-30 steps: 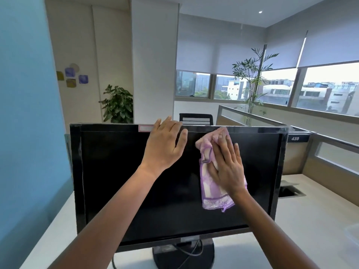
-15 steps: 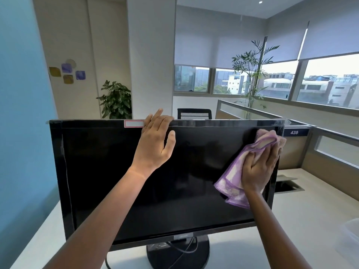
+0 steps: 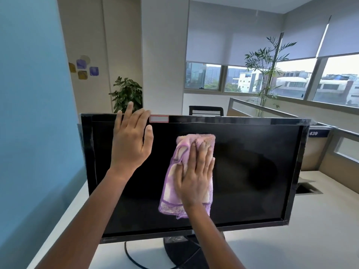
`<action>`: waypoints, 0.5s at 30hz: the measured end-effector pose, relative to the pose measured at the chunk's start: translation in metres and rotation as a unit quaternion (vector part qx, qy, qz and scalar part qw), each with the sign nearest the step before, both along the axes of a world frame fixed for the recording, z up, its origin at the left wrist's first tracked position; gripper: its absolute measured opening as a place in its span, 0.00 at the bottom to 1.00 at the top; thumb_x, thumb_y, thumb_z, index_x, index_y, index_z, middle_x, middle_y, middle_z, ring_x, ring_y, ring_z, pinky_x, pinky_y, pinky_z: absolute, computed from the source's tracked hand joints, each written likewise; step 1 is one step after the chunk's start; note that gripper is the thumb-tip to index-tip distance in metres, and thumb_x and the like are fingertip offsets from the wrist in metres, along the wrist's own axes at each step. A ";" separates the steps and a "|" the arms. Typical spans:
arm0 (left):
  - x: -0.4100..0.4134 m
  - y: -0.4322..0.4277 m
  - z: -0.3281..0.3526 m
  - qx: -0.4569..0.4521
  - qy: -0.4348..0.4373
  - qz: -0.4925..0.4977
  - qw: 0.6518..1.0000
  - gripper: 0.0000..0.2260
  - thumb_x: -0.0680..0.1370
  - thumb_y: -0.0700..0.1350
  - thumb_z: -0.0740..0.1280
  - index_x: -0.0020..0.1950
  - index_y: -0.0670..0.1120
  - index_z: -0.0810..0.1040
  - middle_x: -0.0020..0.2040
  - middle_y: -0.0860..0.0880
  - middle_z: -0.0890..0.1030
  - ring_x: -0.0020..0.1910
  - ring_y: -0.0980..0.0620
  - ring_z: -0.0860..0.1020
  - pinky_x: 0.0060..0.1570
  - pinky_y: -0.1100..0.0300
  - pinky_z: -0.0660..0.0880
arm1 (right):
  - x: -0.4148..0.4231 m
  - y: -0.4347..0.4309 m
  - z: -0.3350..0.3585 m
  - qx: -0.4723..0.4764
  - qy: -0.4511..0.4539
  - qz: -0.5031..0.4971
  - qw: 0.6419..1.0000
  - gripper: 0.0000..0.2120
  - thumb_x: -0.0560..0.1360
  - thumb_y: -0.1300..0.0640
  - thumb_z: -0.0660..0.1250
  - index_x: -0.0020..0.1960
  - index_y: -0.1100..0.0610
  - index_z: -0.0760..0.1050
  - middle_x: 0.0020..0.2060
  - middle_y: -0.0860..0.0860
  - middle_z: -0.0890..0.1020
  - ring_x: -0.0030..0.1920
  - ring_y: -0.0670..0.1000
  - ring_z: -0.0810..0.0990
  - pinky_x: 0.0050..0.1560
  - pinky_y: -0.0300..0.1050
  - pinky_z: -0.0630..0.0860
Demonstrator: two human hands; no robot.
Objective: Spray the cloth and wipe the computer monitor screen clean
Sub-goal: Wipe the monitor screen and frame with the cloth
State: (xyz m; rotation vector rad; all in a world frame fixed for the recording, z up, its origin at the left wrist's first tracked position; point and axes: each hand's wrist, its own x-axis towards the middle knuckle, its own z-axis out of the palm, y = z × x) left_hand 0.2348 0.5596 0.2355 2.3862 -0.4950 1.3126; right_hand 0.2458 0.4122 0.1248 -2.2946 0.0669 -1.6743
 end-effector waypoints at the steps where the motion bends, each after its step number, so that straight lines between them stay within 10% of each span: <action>1: -0.001 0.010 -0.002 -0.004 -0.002 0.017 1.000 0.26 0.76 0.50 0.45 0.67 0.41 0.69 0.68 0.42 0.71 0.74 0.42 0.58 0.74 0.45 0.49 | 0.000 0.016 -0.001 -0.019 0.002 0.010 1.000 0.27 0.75 0.50 0.56 0.72 0.59 0.59 0.72 0.59 0.63 0.73 0.59 0.55 0.73 0.55 0.51; 15: -0.009 0.053 -0.013 -0.037 0.011 -0.012 0.999 0.26 0.77 0.49 0.44 0.70 0.42 0.65 0.71 0.42 0.67 0.74 0.44 0.60 0.74 0.47 0.49 | -0.004 0.128 -0.030 -0.293 0.037 0.091 0.951 0.18 0.74 0.48 0.60 0.62 0.48 0.76 0.63 0.48 0.78 0.67 0.51 0.70 0.68 0.53 0.67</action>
